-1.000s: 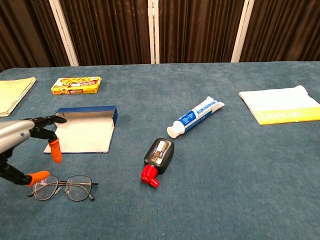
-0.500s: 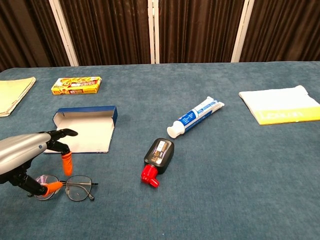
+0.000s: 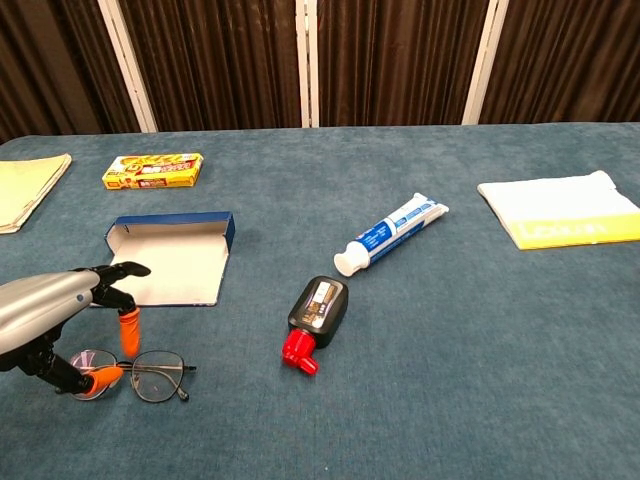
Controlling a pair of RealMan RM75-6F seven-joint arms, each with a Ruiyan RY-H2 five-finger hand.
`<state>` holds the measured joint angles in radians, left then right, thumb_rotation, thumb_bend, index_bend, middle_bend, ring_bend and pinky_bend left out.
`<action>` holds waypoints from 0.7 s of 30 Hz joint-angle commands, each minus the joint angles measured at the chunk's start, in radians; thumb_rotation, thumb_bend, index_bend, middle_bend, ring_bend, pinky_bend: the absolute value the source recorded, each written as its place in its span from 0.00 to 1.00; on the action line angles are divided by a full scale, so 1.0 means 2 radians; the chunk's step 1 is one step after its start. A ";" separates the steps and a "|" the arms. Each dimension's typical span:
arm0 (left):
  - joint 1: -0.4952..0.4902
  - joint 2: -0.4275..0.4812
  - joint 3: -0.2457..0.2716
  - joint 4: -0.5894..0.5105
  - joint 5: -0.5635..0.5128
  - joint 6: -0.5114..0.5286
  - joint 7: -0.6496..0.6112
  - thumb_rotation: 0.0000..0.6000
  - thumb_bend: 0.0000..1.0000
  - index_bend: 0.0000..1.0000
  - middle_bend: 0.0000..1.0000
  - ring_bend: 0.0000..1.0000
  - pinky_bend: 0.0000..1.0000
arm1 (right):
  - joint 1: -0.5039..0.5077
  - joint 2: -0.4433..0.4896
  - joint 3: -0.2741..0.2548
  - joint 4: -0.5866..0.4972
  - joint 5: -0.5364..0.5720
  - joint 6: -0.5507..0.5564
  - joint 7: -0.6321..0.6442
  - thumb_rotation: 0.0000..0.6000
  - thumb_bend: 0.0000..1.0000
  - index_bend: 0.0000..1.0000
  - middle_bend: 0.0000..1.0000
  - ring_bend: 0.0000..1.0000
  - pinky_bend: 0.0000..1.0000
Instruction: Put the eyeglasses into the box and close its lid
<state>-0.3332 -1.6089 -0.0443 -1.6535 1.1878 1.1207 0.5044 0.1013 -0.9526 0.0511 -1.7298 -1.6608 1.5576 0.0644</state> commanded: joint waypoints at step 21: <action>-0.008 -0.004 0.005 0.010 -0.005 0.006 -0.011 1.00 0.44 0.63 0.00 0.00 0.00 | 0.001 0.001 0.000 0.001 0.001 -0.001 0.003 1.00 0.00 0.00 0.00 0.00 0.00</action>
<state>-0.3478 -1.6182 -0.0327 -1.6327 1.1787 1.1307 0.4831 0.1023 -0.9502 0.0518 -1.7284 -1.6591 1.5554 0.0699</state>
